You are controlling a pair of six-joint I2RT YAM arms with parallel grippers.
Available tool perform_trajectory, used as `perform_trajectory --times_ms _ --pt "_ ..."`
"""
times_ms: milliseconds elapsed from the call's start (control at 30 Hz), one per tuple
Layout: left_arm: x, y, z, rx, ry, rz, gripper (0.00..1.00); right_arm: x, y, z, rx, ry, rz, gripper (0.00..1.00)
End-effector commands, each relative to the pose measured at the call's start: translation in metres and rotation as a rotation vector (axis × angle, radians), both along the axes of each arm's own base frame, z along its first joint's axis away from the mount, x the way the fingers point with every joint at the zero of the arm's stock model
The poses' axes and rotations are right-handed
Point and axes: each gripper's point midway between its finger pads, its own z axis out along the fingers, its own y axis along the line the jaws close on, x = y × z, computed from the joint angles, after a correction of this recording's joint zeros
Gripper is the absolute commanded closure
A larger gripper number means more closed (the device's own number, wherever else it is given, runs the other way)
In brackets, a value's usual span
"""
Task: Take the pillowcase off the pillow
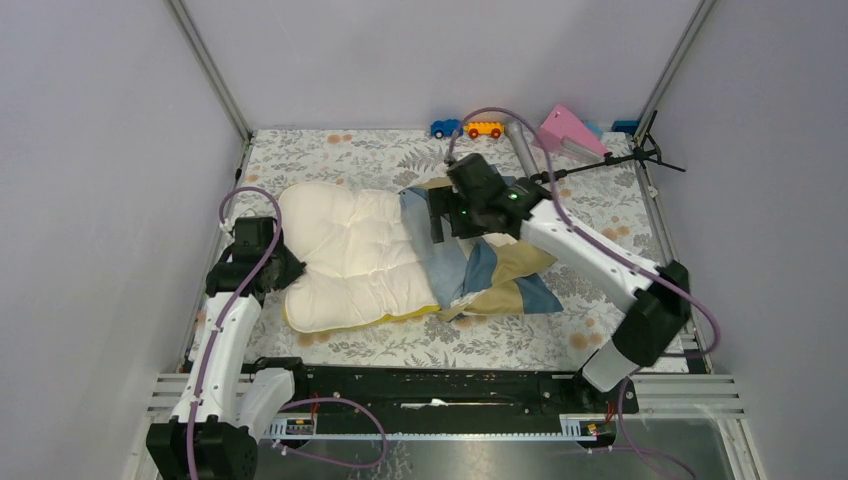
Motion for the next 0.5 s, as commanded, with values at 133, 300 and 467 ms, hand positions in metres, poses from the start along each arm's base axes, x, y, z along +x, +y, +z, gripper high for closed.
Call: perform_trajectory --times_ms 133,300,467 --pt "0.009 0.004 0.023 0.038 -0.099 -0.021 1.00 0.027 -0.054 -0.066 -0.567 0.007 -0.112 0.00" --pt "0.002 0.022 0.026 0.113 -0.065 0.051 1.00 0.038 -0.110 -0.077 -0.627 0.030 -0.282 0.65" --pt "-0.009 0.059 0.038 0.238 -0.023 0.256 1.00 0.042 -0.202 -0.066 -0.523 0.059 -0.623 1.00"
